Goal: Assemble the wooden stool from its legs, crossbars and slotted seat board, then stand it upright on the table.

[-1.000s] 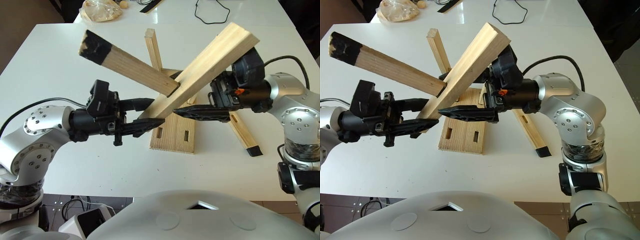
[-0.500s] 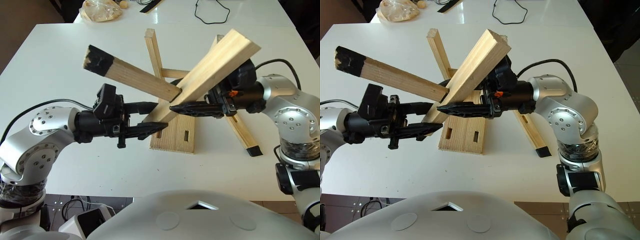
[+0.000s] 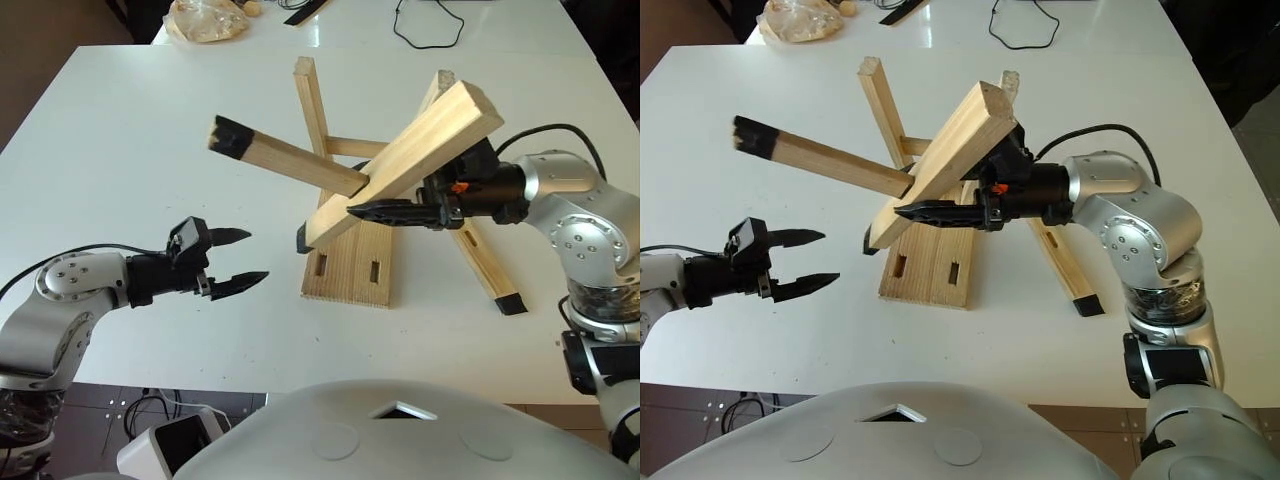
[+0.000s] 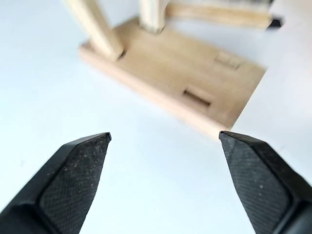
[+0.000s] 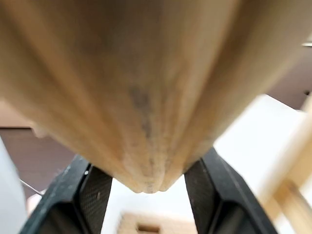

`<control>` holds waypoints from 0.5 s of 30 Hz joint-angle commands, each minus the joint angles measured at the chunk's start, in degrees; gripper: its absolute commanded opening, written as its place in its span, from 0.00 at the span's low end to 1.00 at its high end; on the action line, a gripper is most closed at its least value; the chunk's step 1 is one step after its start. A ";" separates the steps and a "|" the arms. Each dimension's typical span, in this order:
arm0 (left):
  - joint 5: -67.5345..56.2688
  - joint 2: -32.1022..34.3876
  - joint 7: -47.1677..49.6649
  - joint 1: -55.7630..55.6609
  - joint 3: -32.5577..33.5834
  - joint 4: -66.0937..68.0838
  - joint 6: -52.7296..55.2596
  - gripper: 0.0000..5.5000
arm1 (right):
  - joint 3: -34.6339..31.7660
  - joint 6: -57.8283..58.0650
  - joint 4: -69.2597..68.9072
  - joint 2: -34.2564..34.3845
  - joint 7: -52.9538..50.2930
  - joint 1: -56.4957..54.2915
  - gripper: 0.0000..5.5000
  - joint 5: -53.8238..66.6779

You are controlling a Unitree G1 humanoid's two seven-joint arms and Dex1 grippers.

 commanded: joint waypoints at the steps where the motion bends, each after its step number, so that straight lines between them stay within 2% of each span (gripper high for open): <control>1: 3.75 -2.61 1.19 -1.35 -1.56 3.60 -3.24 0.75 | -0.39 -3.48 -0.13 -5.83 3.86 6.72 0.36 -4.79; 7: 8.32 -5.64 4.01 -2.11 -3.18 5.45 -5.91 0.75 | -2.22 -6.56 1.96 -10.27 7.16 12.88 0.36 -8.42; 15: 14.14 -8.32 6.58 -5.78 -6.97 5.43 -8.74 0.75 | -0.05 -10.37 2.99 -10.20 7.75 15.45 0.36 -11.73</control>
